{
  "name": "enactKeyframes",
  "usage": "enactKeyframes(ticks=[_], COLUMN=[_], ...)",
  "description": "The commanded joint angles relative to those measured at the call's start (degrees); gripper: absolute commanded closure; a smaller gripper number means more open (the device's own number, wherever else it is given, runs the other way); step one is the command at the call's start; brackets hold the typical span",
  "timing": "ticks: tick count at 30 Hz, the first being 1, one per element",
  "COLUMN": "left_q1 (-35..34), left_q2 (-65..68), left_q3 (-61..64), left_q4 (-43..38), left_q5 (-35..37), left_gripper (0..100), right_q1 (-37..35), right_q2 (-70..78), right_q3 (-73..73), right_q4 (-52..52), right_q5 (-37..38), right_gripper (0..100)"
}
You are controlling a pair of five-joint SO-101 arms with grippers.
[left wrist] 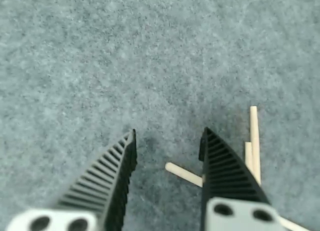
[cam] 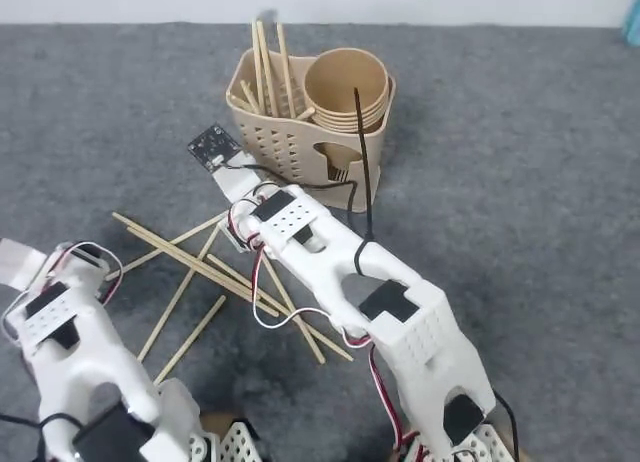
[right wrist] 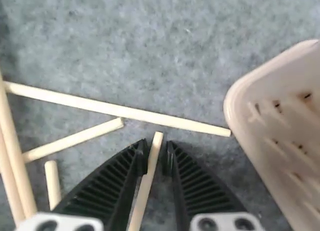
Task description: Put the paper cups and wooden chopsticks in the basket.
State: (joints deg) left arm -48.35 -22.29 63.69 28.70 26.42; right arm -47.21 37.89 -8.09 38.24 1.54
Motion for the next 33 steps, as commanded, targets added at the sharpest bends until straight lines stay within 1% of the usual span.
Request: enactKeyframes(ticks=[1, 2, 3, 4, 10, 20, 23, 26, 28, 33], left_q1=[-0.09, -0.09, -0.09, -0.09, -0.09, -0.09, -0.09, -0.09, -0.09, -0.26], left_q2=[0.00, 0.00, 0.00, 0.00, 0.00, 0.00, 0.00, 0.00, 0.00, 0.00], left_q3=[-2.07, -2.07, -2.07, -2.07, -2.07, -2.07, -2.07, -1.98, -1.98, -1.98], left_q4=[-1.49, -1.49, -1.49, -1.49, -1.49, -1.49, -1.49, -1.49, -1.41, -1.23], left_q5=[0.53, 0.53, 0.53, 0.53, 0.44, 0.44, 0.44, 0.44, 0.44, 0.44], left_gripper=[80, 80, 80, 80, 80, 80, 80, 80, 80, 80], right_q1=[-0.22, -0.66, -0.92, -1.10, -1.27, -1.27, -1.27, -1.36, -1.27, -0.92], right_q2=[-0.04, -0.40, -1.19, -2.24, -12.26, -34.86, -39.34, -44.44, -49.10, -63.16], right_q3=[-1.85, -1.85, -1.76, -1.58, -1.49, -1.41, 2.55, 10.11, 16.35, 30.42], right_q4=[-0.57, -0.48, -0.40, 0.22, 8.31, 32.22, 37.14, 38.11, 36.09, 25.71], right_q5=[0.79, 0.79, 0.79, 0.79, 0.70, 0.70, 0.79, 0.79, 0.88, 1.05], right_gripper=[95.7, 99.1, 99.5, 98.3, 99.1, 99.1, 99.1, 99.1, 99.1, 99.1])
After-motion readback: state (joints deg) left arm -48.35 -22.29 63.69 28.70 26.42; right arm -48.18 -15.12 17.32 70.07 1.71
